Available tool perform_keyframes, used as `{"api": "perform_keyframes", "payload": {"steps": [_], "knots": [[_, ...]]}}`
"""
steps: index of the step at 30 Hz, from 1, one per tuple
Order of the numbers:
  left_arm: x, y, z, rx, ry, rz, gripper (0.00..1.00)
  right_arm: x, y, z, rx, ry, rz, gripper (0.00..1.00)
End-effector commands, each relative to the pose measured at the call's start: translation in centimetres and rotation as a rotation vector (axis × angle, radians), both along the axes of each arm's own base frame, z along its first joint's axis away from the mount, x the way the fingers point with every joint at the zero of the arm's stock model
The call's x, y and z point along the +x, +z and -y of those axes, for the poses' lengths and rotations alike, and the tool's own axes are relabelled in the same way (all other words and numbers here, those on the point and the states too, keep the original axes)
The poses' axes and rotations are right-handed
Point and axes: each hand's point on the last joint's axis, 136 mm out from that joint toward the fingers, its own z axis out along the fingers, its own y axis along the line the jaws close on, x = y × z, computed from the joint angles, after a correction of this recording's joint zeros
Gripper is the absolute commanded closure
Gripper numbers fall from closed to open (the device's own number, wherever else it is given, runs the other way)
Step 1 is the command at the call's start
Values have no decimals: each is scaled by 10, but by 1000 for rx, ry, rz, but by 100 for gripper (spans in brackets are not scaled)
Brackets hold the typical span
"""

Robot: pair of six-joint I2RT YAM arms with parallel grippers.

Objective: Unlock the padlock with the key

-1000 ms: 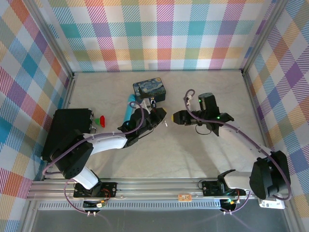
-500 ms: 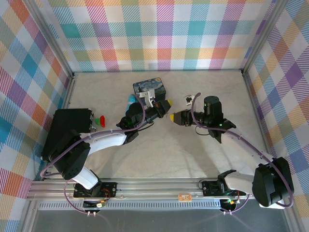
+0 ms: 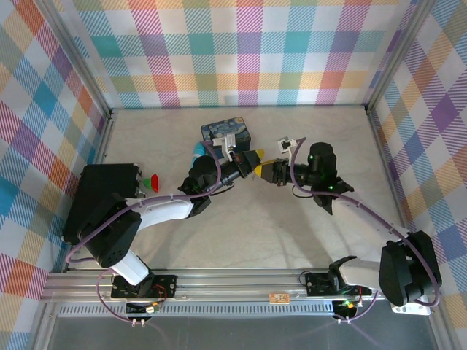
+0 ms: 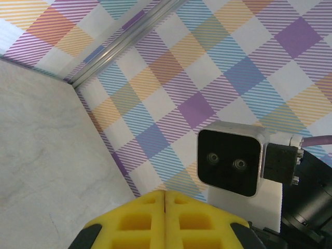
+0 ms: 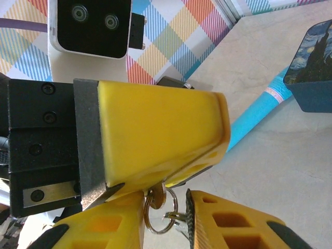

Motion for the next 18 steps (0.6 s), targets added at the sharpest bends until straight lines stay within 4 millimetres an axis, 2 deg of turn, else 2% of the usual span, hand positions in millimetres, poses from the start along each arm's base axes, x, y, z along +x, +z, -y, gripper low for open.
{"api": "perform_keyframes", "payload": {"steps": [1,6,10,13,15,16,18], "knots": [[-10,10,0,-60,-50,30,100,4,8,-2,29,15,32,74],[-15,9,1,-85,-81,12,100,10,9,-1,41,12,34,84],[-19,12,3,-112,-108,7,100,10,7,-4,45,38,36,98],[-20,12,0,-107,-98,12,97,8,3,-4,26,54,42,100],[-19,13,-3,-93,-83,17,84,7,0,-4,7,58,47,100],[-19,13,-5,-84,-74,17,72,6,-1,-3,-2,61,53,100],[-15,11,-12,-66,-48,6,40,3,-2,-2,-22,66,54,100]]}}
